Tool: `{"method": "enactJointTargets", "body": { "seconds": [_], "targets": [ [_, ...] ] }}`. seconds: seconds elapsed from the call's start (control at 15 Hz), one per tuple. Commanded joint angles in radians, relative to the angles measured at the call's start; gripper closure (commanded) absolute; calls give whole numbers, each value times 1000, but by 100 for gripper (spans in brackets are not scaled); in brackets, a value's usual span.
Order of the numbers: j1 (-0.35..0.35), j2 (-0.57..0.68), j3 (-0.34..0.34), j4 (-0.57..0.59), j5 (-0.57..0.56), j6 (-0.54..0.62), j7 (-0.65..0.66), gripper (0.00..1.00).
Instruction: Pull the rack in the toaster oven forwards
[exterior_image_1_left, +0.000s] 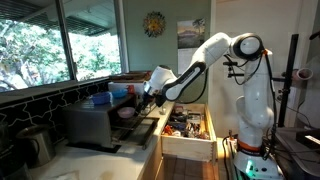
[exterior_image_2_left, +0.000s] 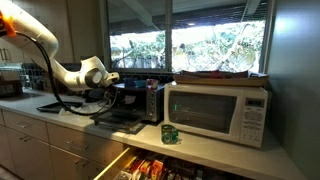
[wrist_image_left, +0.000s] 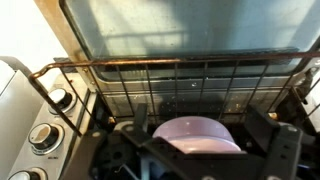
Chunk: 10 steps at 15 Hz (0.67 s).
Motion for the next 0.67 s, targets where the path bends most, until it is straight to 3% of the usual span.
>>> {"method": "enactJointTargets", "body": {
  "seconds": [0.0,0.07,0.13,0.33,0.4,0.47,0.6],
  "targets": [
    [33,-170,-10,-108,226,-48,-177,0],
    [109,-225,-62,-133,320,-64,-238,0],
    [120,-269,-79,-139,397,-122,-311,0],
    [75,-399,-76,-156,465,-311,-448,0],
    [104,-437,-112,-156,539,-321,-527,0],
    [55,-338,-48,-105,474,-280,-430,0],
    [65,-405,-77,-119,519,-316,-497,0]
  ]
}}
